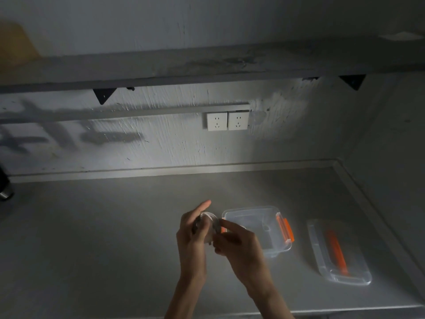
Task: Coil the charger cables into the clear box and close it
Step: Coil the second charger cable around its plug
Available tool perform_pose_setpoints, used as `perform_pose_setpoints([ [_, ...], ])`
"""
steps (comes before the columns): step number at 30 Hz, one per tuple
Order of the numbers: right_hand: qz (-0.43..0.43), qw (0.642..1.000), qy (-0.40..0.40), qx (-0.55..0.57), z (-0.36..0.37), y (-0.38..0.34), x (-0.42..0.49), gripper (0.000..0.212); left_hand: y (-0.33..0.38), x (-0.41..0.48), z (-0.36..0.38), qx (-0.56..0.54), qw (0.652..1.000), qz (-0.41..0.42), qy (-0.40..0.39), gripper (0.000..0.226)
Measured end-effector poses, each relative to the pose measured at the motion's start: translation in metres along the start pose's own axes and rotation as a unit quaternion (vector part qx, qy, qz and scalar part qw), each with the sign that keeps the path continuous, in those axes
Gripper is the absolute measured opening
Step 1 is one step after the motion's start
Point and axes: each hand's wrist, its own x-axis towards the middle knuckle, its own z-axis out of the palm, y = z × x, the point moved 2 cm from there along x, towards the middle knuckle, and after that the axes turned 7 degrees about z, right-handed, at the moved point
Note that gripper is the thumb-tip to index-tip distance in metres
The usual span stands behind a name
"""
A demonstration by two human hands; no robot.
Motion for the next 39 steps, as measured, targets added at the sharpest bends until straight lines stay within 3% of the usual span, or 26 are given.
perform_pose_setpoints([
  [6, -0.08, 0.982, 0.071, -0.157, -0.004, 0.005, 0.003, 0.027, -0.015, 0.004, -0.019, 0.07, 0.997, 0.013, 0.011, 0.029],
  [11, -0.207, 0.928, 0.094, -0.295, 0.005, 0.001, 0.003, 0.024, -0.02, 0.01, -0.03, 0.019, 0.995, -0.093, 0.041, 0.021],
  [20, -0.216, 0.931, 0.014, -0.295, 0.003, -0.011, 0.014, 0.033, -0.008, 0.022, -0.062, -0.016, 0.988, -0.155, 0.006, 0.014],
  [22, -0.214, 0.93, 0.022, -0.299, 0.006, -0.007, 0.014, 0.035, -0.007, 0.024, -0.066, -0.017, 0.986, -0.165, -0.014, 0.014],
  [28, -0.222, 0.922, 0.063, -0.311, 0.023, 0.01, 0.009, 0.012, -0.013, 0.025, -0.071, 0.05, 0.985, -0.146, -0.077, 0.025],
  [31, -0.212, 0.922, 0.089, -0.312, 0.026, 0.013, 0.006, 0.01, -0.013, 0.029, -0.072, 0.039, 0.975, -0.195, -0.097, 0.031],
  [35, -0.213, 0.906, 0.108, -0.349, 0.025, 0.013, 0.008, 0.015, -0.012, 0.034, -0.072, 0.03, 0.959, -0.214, -0.182, 0.019],
  [39, -0.222, 0.899, 0.146, -0.347, 0.027, 0.016, 0.01, 0.021, -0.016, 0.037, -0.072, 0.041, 0.954, -0.236, -0.178, 0.018],
])
